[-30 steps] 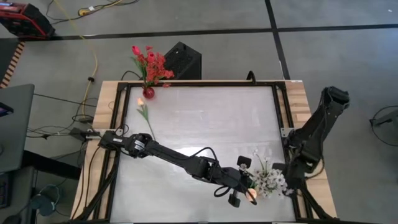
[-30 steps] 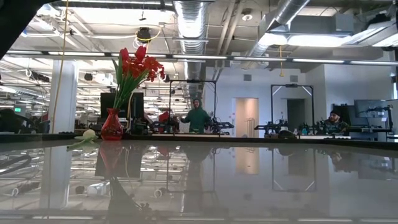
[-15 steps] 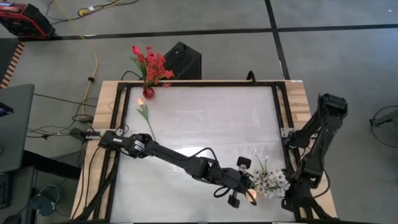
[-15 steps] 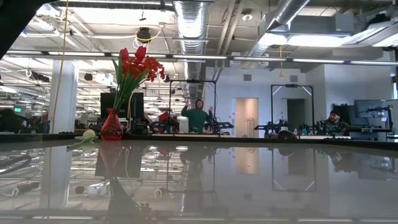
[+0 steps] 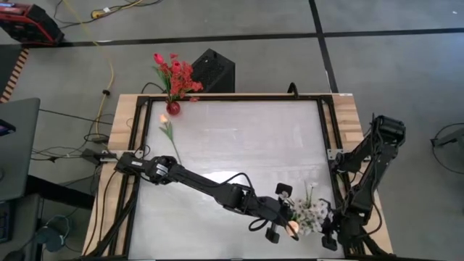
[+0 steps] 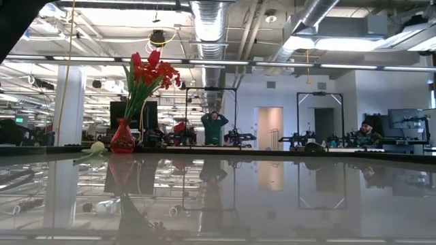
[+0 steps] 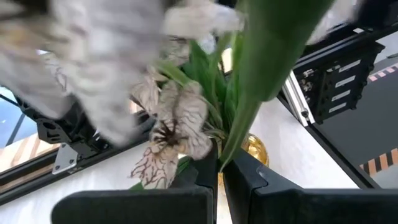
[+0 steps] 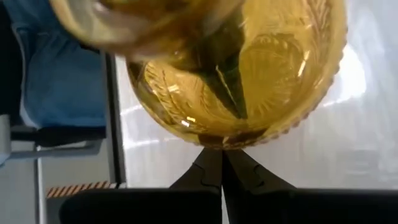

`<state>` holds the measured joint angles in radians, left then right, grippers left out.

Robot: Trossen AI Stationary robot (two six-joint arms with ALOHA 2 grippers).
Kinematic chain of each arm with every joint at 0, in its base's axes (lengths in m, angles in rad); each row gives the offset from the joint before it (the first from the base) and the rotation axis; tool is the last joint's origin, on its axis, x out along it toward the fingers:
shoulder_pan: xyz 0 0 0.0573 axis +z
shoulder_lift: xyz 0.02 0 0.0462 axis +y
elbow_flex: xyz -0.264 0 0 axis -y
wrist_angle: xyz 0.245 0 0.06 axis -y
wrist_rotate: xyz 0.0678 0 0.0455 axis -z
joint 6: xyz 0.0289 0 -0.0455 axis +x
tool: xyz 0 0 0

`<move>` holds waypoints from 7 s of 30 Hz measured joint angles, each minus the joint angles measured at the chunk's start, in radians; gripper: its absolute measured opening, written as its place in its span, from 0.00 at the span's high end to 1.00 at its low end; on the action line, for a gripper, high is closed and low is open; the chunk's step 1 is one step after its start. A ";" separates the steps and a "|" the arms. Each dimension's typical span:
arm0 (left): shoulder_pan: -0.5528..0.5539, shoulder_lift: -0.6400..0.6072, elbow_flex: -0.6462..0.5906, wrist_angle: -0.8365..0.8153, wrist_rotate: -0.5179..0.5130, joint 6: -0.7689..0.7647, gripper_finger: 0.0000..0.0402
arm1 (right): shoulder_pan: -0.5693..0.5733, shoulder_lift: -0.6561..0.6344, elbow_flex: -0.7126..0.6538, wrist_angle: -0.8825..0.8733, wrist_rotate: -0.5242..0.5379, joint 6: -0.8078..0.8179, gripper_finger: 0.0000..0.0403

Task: Sort flowers into vase by color
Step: Put the right white flower into the transparent yellow vase, then put the white flower into the transparent yellow vase

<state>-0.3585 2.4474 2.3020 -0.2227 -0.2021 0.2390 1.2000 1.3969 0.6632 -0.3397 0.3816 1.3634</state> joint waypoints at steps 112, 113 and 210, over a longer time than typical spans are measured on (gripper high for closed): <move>-0.166 -0.671 -0.356 -1.336 -0.569 -0.738 0.59 | -0.129 -0.002 0.000 0.037 0.190 -0.265 0.93; -0.155 -0.728 -0.445 -1.328 -0.611 -0.824 0.59 | -0.129 -0.002 0.000 0.037 0.190 -0.265 0.93; 0.265 -1.146 -1.734 0.991 0.146 -0.757 1.00 | -0.135 -0.002 0.000 0.031 0.143 -0.326 0.93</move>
<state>-0.0933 1.3013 0.5678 0.7684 -0.0559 -0.5177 1.0653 1.3952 0.6636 -0.3088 0.5251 1.0372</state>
